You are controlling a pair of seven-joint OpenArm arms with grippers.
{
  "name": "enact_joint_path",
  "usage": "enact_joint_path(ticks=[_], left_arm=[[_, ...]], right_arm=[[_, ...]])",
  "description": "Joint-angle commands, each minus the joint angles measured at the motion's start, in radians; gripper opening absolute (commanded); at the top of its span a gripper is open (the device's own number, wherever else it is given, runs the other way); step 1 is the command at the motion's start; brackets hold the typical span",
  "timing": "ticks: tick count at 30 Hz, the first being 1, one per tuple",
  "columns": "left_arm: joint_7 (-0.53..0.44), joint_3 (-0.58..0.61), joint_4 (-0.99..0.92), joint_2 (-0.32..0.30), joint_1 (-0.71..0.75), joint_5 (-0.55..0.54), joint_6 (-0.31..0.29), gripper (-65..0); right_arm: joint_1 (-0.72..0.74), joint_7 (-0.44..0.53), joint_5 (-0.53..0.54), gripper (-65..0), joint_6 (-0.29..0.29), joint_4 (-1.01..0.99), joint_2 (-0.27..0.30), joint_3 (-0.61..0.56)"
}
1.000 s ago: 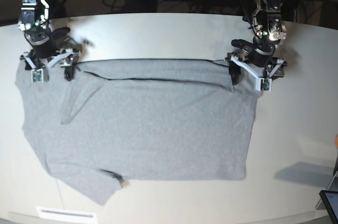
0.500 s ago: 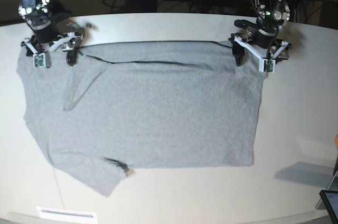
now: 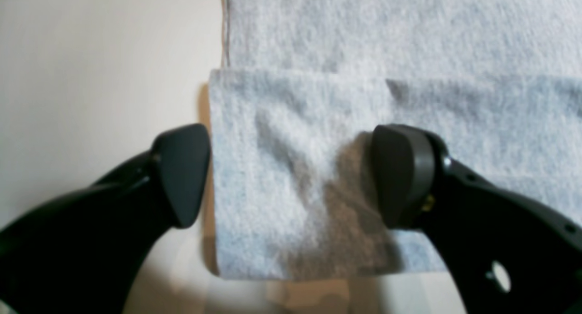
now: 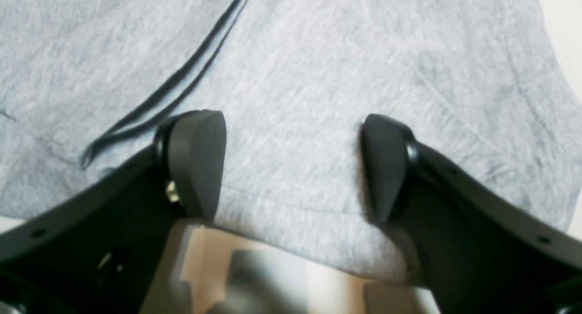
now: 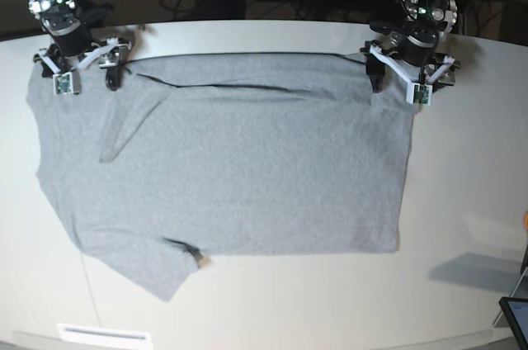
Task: Fold the T-shirt properly
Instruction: 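Release the shoulder edge and raise both grippers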
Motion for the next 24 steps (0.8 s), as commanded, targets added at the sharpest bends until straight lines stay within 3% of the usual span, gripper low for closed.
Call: enact_joint_path(ticks=[1, 11, 17, 24], left_arm=[[-0.012, -0.005, 0.031, -0.008, 0.004, 0.008, 0.011, -10.7], [-0.009, -0.005, 0.068, -0.01, -0.008, 0.007, 0.011, -10.7], [-0.009, -0.007, 0.114, -0.007, -0.008, 0.002, 0.011, -10.7], [-0.009, -0.007, 0.151, -0.005, -0.005, -0.001, 0.012, -10.9]], right_arm=[[-0.012, -0.065, -0.009, -20.2, 0.005, -0.001, 0.003, 0.001], [-0.006, -0.068, -0.009, -20.2, 0.005, 0.091, 0.001, 0.049], [0.014, -0.157, -0.009, -20.2, 0.005, 0.169, 0.003, 0.05], [0.008, -0.157, -0.007, -20.2, 0.006, 0.274, 0.001, 0.05]])
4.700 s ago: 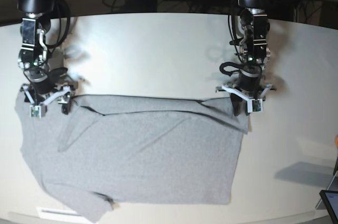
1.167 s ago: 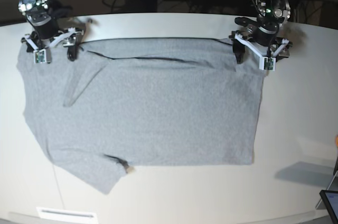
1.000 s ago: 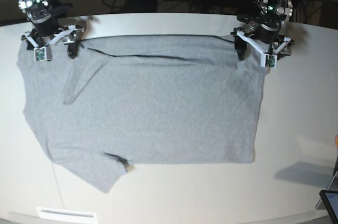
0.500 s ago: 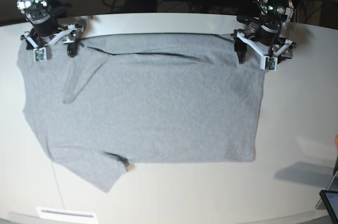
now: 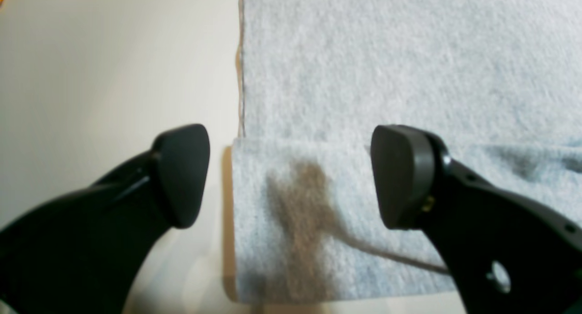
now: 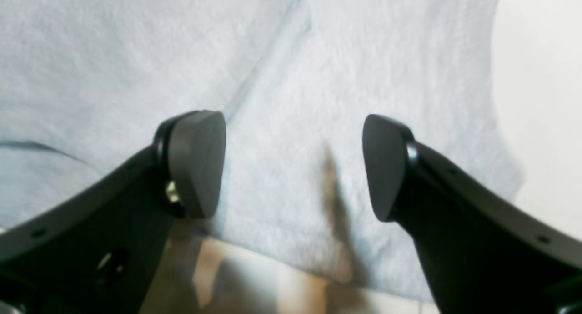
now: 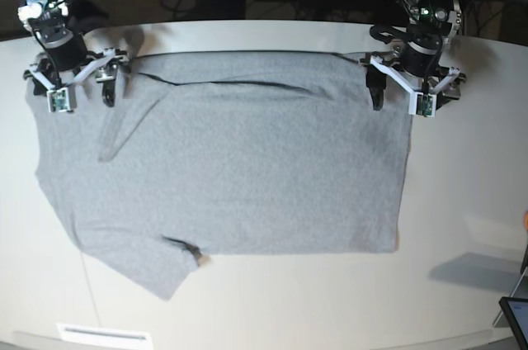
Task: Fold the T-shirt properly
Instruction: 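Release the shoulder edge and raise both grippers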
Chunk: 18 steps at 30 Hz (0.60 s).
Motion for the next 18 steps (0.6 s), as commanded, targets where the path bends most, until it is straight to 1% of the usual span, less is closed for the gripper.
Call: enact_joint_path(ticks=[1, 2, 3, 4, 5, 6, 7, 8, 9, 10, 11, 13, 18], left_arm=[[-0.023, -0.006, 0.025, -0.006, 0.009, -0.003, 0.012, -11.1], [-0.025, -0.006, 0.025, -0.006, 0.012, -0.003, 0.012, -11.6], [-0.025, -0.006, 0.025, -0.001, 0.019, -0.004, 0.012, -14.1], [-0.026, -0.014, 0.023, 0.007, 0.03, -0.004, 0.012, -19.7], [-0.026, -0.037, 0.025, 0.017, 0.038, -0.004, 0.012, -26.5], [-0.026, -0.065, 0.025, 0.04, 0.045, -0.004, 0.012, -36.1], [-0.026, -0.095, 0.025, 0.063, 0.047, -0.004, 0.012, -45.0], [-0.026, -0.135, 0.023, 0.088, 0.049, -0.004, 0.006, -54.1], [-0.026, -0.168, 0.022, 0.105, 0.049, -0.003, 0.006, -57.9], [-0.025, -0.189, 0.022, 0.114, 0.049, -0.003, 0.006, -56.9], [-0.023, -0.201, 0.022, 0.117, 0.05, -0.003, 0.006, -56.3], [-0.021, -0.215, 0.019, 0.117, 0.067, 0.006, 0.006, -56.1], [-0.021, -0.217, 0.016, 0.115, 0.105, 0.006, 0.006, -56.3]], right_arm=[[-0.017, 0.025, 0.008, -20.3, 0.005, 0.033, 0.01, 0.008], [-0.036, 0.028, 0.008, -20.3, 0.007, 0.045, 0.01, 0.008], [-0.051, 0.028, 0.009, -20.7, 0.008, 0.05, 0.01, 0.005], [-0.065, 0.031, 0.009, -22.8, 0.01, 0.05, 0.008, 0.004], [-0.074, 0.031, 0.009, -26.7, 0.01, 0.05, 0.008, 0.002], [-0.085, 0.031, 0.009, -32.4, 0.013, 0.05, 0.008, -0.001], [-0.094, 0.031, 0.011, -38.9, 0.028, 0.05, 0.008, -0.001], [-0.099, 0.033, 0.011, -47.6, 0.054, 0.05, 0.008, -0.001], [-0.103, 0.04, 0.011, -56.6, 0.085, 0.05, 0.008, 0.0], [-0.108, 0.045, 0.011, -63.3, 0.105, 0.048, 0.004, 0.0], [-0.114, 0.046, 0.011, -64.3, 0.111, 0.048, -0.009, 0.002], [-0.119, 0.048, 0.011, -62.0, 0.115, 0.05, -0.027, -0.001], [-0.12, 0.043, 0.011, -61.2, 0.115, 0.048, -0.035, -0.03]])
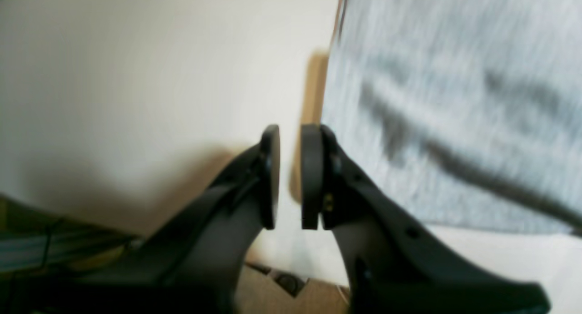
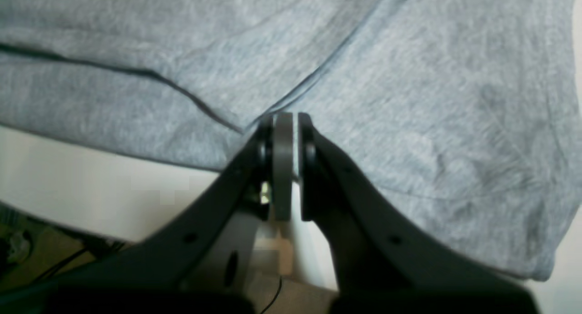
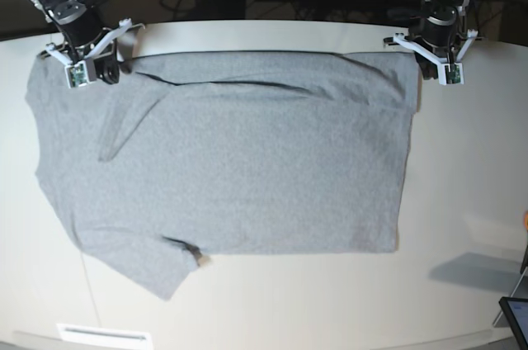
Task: Fold the T-shirt properly
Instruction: 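Release the shoulder edge and raise both grippers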
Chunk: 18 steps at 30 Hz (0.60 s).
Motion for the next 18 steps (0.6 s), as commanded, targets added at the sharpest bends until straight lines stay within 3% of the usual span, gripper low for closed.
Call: enact_joint_path(ticks=[1, 4, 10, 18], left_arm=[[-0.026, -0.005, 0.017, -0.009, 0.007, 0.001, 0.007, -56.3], [-0.026, -0.005, 0.017, -0.009, 0.02, 0.001, 0.007, -56.3], [-0.024, -0.029, 0.017, -0.009, 0.027, 0.001, 0.007, -56.3], [-0.024, -0.092, 0.011, -0.009, 0.035, 0.001, 0.007, -56.3]], right_arm=[[-0.015, 0.023, 0.009, -61.2, 0.011, 0.016, -0.004, -0.004], [-0.028, 0.023, 0.009, -60.5, 0.011, 0.016, -0.026, -0.01], [-0.048, 0.029, 0.006, -46.4, 0.011, 0.017, -0.023, -0.081], [-0.017, 0.024, 0.004, -44.8, 0.011, 0.013, -0.024, -0.083]])
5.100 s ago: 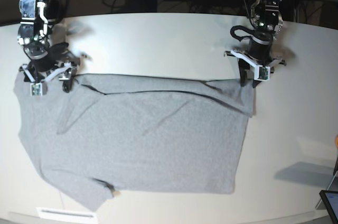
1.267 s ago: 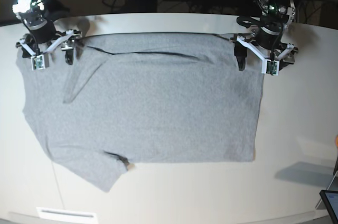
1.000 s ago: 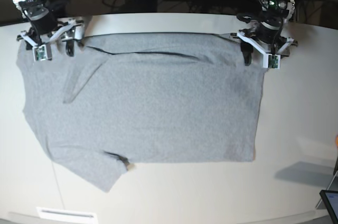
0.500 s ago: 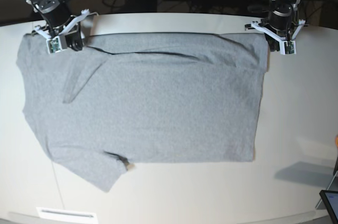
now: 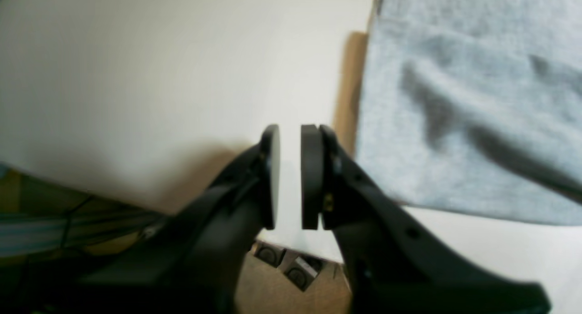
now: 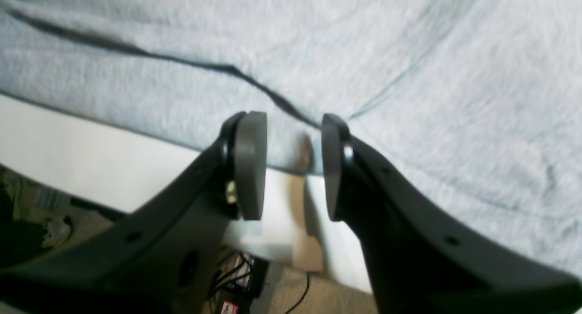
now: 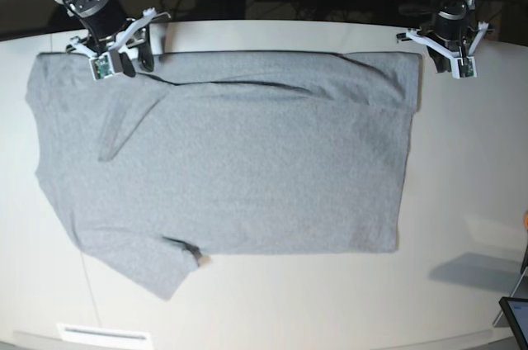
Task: Fold the T-shirt properly
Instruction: 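Release the shoulder edge and raise both grippers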
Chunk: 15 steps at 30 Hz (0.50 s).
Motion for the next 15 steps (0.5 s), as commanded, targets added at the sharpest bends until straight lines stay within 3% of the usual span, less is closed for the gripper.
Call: enact_joint_path(ticks=[1, 9, 14, 15], left_arm=[[-0.021, -0.018, 0.01, -0.009, 0.012, 0.004, 0.01, -56.3], [-0.021, -0.033, 0.006, -0.009, 0.021, 0.004, 0.01, -56.3], [-0.021, -0.033, 0.006, -0.009, 0.021, 0.004, 0.01, -56.3], [-0.021, -0.033, 0.006, -0.009, 0.021, 0.004, 0.01, -56.3]], right_arm=[[-0.001, 0.021, 0.006, -44.7, 0.003, 0.013, 0.007, 0.004], [0.013, 0.019, 0.006, -44.5, 0.003, 0.01, 0.023, 0.006], [0.013, 0.019, 0.006, -29.6, 0.003, 0.01, 0.023, 0.007], [0.013, 0.019, 0.006, -30.0, 0.003, 0.01, 0.023, 0.007]])
